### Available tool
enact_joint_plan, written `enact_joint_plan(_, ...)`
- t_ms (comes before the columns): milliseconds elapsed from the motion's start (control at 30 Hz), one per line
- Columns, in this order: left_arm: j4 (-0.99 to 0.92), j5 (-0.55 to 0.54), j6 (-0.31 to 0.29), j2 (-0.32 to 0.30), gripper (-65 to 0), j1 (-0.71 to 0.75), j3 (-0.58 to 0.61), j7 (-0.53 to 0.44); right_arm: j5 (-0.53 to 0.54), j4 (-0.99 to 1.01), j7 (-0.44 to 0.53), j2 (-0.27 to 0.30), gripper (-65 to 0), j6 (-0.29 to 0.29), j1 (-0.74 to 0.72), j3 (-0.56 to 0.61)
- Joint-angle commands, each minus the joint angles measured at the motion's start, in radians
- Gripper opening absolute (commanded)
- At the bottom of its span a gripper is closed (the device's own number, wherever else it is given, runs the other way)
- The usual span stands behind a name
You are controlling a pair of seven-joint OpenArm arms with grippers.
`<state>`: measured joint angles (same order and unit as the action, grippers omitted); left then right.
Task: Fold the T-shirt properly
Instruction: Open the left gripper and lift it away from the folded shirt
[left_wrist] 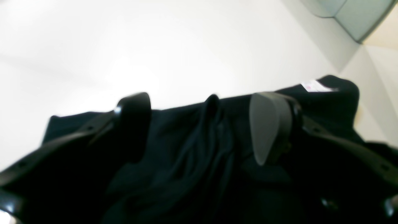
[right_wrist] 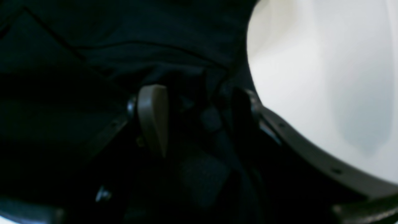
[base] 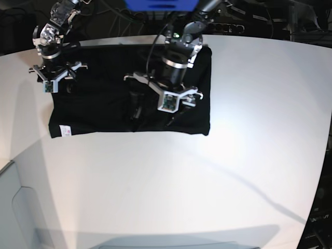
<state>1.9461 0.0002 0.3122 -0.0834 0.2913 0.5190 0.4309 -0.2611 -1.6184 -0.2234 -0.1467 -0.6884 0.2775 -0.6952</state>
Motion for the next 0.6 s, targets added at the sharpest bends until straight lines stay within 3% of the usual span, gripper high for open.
enact_joint_plan(0, 0.028, -0.013, 0.006, -0.02, -16.9, 0.006, -0.03, -0.024, -0.054, 0.004, -0.074, -0.001, -32.2, -0.01, 0.01, 0.001)
enact_joint_plan(233, 0.017, -0.239, 0.006, -0.177, -17.1, 0.082, -0.253, -0.024, -0.054, 0.004, -0.074, -0.001, -32.2, -0.01, 0.007, 0.001)
enact_joint_plan(333, 0.013, -0.291, 0.005, -0.23, -22.9, 0.093, -0.283, -0.019, -0.054, 0.004, -0.074, -0.001, -32.2, -0.01, 0.007, 0.001)
enact_joint_plan(467, -0.027, -0.311, 0.003, -0.269, -36.5, 0.067, -0.185, -0.019, -0.054, 0.004, -0.074, -0.001, -32.2, -0.01, -0.004, 0.001)
enact_joint_plan(567, -0.069, -0.308, 0.003, -0.269, -39.9, 0.006, -0.055, -0.016, -0.054, 0.004, -0.075, -0.001, -32.2, -0.01, -0.005, 0.001)
